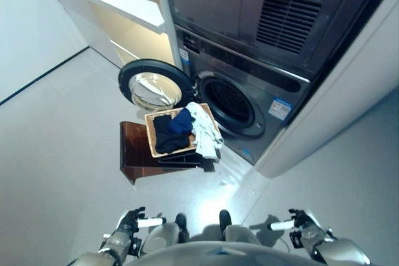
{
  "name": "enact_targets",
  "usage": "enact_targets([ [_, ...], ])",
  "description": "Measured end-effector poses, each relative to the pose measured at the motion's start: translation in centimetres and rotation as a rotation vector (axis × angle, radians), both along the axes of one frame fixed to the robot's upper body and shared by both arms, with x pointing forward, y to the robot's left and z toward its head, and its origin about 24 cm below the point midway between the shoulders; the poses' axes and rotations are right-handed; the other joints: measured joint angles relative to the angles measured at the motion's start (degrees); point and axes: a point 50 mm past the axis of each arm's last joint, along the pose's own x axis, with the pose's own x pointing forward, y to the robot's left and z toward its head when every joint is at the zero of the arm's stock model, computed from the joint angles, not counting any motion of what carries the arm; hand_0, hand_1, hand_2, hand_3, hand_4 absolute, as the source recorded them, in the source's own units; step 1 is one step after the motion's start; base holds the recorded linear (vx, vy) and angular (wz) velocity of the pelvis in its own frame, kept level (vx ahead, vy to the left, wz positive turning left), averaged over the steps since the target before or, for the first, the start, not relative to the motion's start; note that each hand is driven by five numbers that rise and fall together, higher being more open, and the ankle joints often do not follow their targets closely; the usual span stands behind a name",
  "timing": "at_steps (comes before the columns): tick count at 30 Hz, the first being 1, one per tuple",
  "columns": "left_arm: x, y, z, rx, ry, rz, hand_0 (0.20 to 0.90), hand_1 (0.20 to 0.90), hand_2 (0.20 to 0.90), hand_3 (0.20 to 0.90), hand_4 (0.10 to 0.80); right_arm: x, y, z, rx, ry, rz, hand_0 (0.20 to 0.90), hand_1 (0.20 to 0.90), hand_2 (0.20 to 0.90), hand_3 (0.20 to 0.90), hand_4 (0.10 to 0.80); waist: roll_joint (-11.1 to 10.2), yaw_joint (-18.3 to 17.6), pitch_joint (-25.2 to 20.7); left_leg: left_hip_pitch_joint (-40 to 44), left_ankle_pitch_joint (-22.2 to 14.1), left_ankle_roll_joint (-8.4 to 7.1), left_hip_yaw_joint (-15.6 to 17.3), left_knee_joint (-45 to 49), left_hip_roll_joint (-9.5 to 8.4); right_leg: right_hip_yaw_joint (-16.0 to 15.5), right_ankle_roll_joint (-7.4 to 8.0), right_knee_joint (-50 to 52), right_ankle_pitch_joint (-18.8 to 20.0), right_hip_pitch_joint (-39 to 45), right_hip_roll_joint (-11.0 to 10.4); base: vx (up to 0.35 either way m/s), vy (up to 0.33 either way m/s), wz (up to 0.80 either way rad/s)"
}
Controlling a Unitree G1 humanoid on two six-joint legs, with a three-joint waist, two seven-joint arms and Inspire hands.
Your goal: Pick up the clothes and place them into the washing machine
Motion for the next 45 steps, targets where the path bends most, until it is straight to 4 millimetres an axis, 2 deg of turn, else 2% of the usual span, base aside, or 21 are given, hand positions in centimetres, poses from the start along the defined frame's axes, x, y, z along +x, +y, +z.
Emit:
enact_targets([
  [3,0.1,0.3,0.1,-0.006,-0.009,0.037,0.9,0.9,0.9,0.9,0.8,-0.8,0.0,-0.2,0.004,0.021,-0.013,0.9,0.9,0.9,0.9,0.8,0.9,0.2,0.1,-0.9,0.8,1.31,3.7,0.0,2.8,0.0,0.05,-1.4,0.0,1.7,1.0,0.28,0.241,-0.12],
  [6,-0.8,0.1,-0.2,-0.009,0.017,0.024,0.9,0.9,0.9,0.9,0.8,-1.5,-0.4,-0.2,-0.003,0.035,-0.04,0.9,0.9,0.9,0.9,0.8,2.8,-0.2,-1.3,0.3,-0.3,2.79,4.6,2.4,3.35,0.0,1.83,-2.2,-1.1,2.2,1.0,0.224,0.22,-0.16],
  [7,-1.3,0.1,-0.3,-0.01,0.028,0.027,0.9,0.9,0.9,0.9,0.8,-1.8,-0.7,-0.2,-0.007,0.039,-0.049,0.9,0.9,0.9,0.9,0.8,4.5,-0.3,-2.5,1.7,1.5,6.78,4.6,-0.1,3.76,0.3,2.83,-2.8,-1.0,2.3,1.2,0.224,0.263,-0.41],
  [8,-1.7,0.6,-0.3,0.004,0.042,0.031,0.9,0.9,0.9,0.9,0.8,-2.2,-0.2,-0.5,0.01,0.048,-0.062,0.9,0.9,0.9,0.9,0.8,4.6,-0.1,-2.8,2.3,3.0,8.71,6.4,-1.1,3.67,0.1,3.68,-2.2,-1.9,2.3,0.8,0.137,0.179,-0.32],
  [9,-1.9,1.0,-0.2,0.014,0.048,0.031,0.9,0.9,0.9,0.9,0.8,-2.3,0.2,-0.7,0.019,0.053,-0.061,0.9,0.9,0.9,0.9,0.8,4.2,0.0,-3.0,2.5,3.6,9.42,7.0,-1.3,3.42,0.2,3.67,-2.1,-2.0,2.2,0.3,0.096,0.143,-0.28],
  [11,-2.4,2.8,0.2,0.064,0.061,0.028,0.9,0.9,0.9,0.9,0.8,-2.1,1.7,-1.2,0.059,0.05,-0.043,0.9,0.9,0.9,0.9,0.8,2.9,0.3,-3.4,2.9,4.6,11.09,9.4,-1.8,2.73,0.1,5.43,-0.3,-2.5,1.3,-1.0,0.061,0.064,-0.19],
  [12,-2.9,4.0,0.4,0.099,0.072,0.034,0.9,0.9,0.9,0.9,0.8,-1.6,2.6,-1.4,0.081,0.042,-0.031,0.9,0.9,0.9,0.9,0.8,2.3,0.4,-3.7,3.0,4.3,11.51,9.7,-2.4,2.22,0.2,5.28,3.2,-4.4,-0.2,-1.5,0.064,0.047,-0.19],
  [13,-2.9,5.1,0.8,0.133,0.067,0.038,0.9,0.9,0.9,0.9,0.8,-1.0,3.5,-1.6,0.1,0.025,-0.016,0.9,0.9,0.9,0.9,0.8,1.5,0.7,-4.1,3.0,4.5,11.56,10.0,-2.6,1.6,0.1,6.0,5.9,-6.9,-1.0,-2.0,0.06,0.031,-0.15],
  [16,-1.7,5.9,1.3,0.173,0.033,0.039,0.9,0.9,0.9,0.9,0.8,0.6,4.1,-1.3,0.116,-0.025,0.006,0.9,0.9,0.9,0.9,0.8,1.0,2.3,-4.4,3.1,4.4,11.71,10.7,-2.3,1.32,0.2,7.59,3.5,-6.4,-0.5,-2.6,0.059,0.005,-0.08],
  [21,-0.6,4.2,1.0,0.145,0.009,0.031,0.9,0.9,0.9,0.9,0.8,2.8,4.6,-0.7,0.121,-0.085,0.036,0.9,0.9,0.9,0.9,0.8,-0.2,3.3,-5.0,3.4,3.8,11.05,9.7,-0.6,1.4,0.0,7.04,-1.5,-4.7,3.4,-2.6,0.035,-0.069,0.07],
  [26,-0.5,3.1,0.6,0.117,0.007,0.023,0.9,0.9,0.9,0.9,0.8,2.9,4.6,-0.7,0.114,-0.081,0.054,0.9,0.9,0.9,0.9,0.8,-1.2,3.4,-5.8,2.6,3.1,9.32,7.8,0.5,3.19,-1.3,5.99,-2.5,-4.4,4.4,0.0,-0.064,-0.113,0.41],
  [29,0.2,2.9,0.8,0.117,-0.008,0.016,0.9,0.9,0.9,0.9,0.8,1.2,4.4,-1.2,0.103,-0.018,0.056,0.9,0.9,0.9,0.9,0.8,-1.2,3.2,-5.4,1.3,4.6,7.26,4.8,0.8,3.68,-3.7,5.13,-2.9,-4.4,5.3,1.3,-0.093,-0.046,0.83],
  [31,1.6,2.8,1.1,0.121,-0.043,0.0,0.9,0.9,0.9,0.9,0.8,0.6,4.0,-1.2,0.094,-0.005,0.043,0.9,0.9,0.9,0.9,0.8,-1.8,2.9,-3.4,-0.7,7.9,3.11,6.9,1.7,3.79,-5.4,3.19,-2.0,-5.2,5.0,0.9,-0.057,0.046,0.31],
  [32,1.8,2.8,1.2,0.123,-0.048,-0.008,0.9,0.9,0.9,0.9,0.8,0.7,3.9,-1.2,0.093,-0.008,0.042,0.9,0.9,0.9,0.9,0.8,-2.1,3.0,-3.0,-1.1,8.2,2.28,7.1,1.7,3.87,-5.6,2.69,-1.9,-5.0,5.0,0.7,0.031,0.111,0.29],
  [33,0.9,2.8,0.9,0.13,-0.016,-0.028,0.9,0.9,0.9,0.9,0.8,0.8,3.8,-1.1,0.089,-0.012,0.043,0.9,0.9,0.9,0.9,0.8,-2.8,3.1,-2.8,-1.2,7.8,2.63,6.8,1.9,3.96,-6.3,1.91,-3.0,-4.5,5.4,0.1,0.034,0.099,0.18],
  [35,0.2,2.5,0.7,0.121,0.009,-0.024,0.9,0.9,0.9,0.9,0.8,0.7,3.5,-1.1,0.082,-0.01,0.039,0.9,0.9,0.9,0.9,0.8,-3.2,2.2,-2.8,-2.4,7.4,3.19,6.9,3.5,3.98,-7.9,2.02,-5.4,-4.5,6.3,-1.0,0.189,0.249,-0.02],
  [38,0.1,2.1,0.5,0.113,0.012,-0.035,0.9,0.9,0.9,0.9,0.8,-0.1,2.6,-1.0,0.07,0.004,-0.01,0.9,0.9,0.9,0.9,0.8,-1.8,2.0,-3.3,0.0,6.7,4.79,7.9,-0.7,3.59,-7.6,4.48,-3.7,-4.4,5.8,-2.0,0.165,0.248,0.01],
  [39,-0.3,1.9,0.4,0.111,0.023,-0.054,0.9,0.9,0.9,0.9,0.8,-0.2,2.3,-0.9,0.064,0.004,-0.012,0.9,0.9,0.9,0.9,0.8,-0.6,2.2,-3.7,1.7,5.1,7.67,8.2,-2.7,4.65,-7.3,5.97,0.1,-6.2,4.3,-1.6,0.026,0.166,0.23],
  [40,-0.2,2.1,0.5,0.124,0.025,-0.075,0.9,0.9,0.9,0.9,0.8,0.0,2.8,-1.1,0.076,-0.004,-0.001,0.9,0.9,0.9,0.9,0.8,-1.3,2.0,-3.7,2.4,5.5,9.08,9.1,-3.8,3.71,-6.2,6.39,6.1,-8.2,1.5,-2.4,0.04,0.139,0.21],
  [43,1.7,2.0,0.9,0.135,-0.015,-0.114,0.9,0.9,0.9,0.9,0.8,1.8,3.9,-0.8,0.1,-0.058,0.031,0.9,0.9,0.9,0.9,0.8,-0.3,0.2,-1.5,4.4,6.6,11.39,8.0,-5.8,3.02,-3.6,8.25,24.2,-10.3,-7.5,-2.8,0.107,0.047,0.2],
  [45,3.2,2.1,1.5,0.156,-0.069,-0.143,0.9,0.9,0.9,0.9,0.8,1.3,5.1,-1.3,0.13,-0.044,0.037,0.9,0.9,0.9,0.9,0.8,-0.4,0.2,-1.4,5.4,5.8,12.17,7.5,-5.8,2.55,-3.5,8.82,16.4,-10.9,-7.6,-4.4,0.14,-0.103,0.5],
])
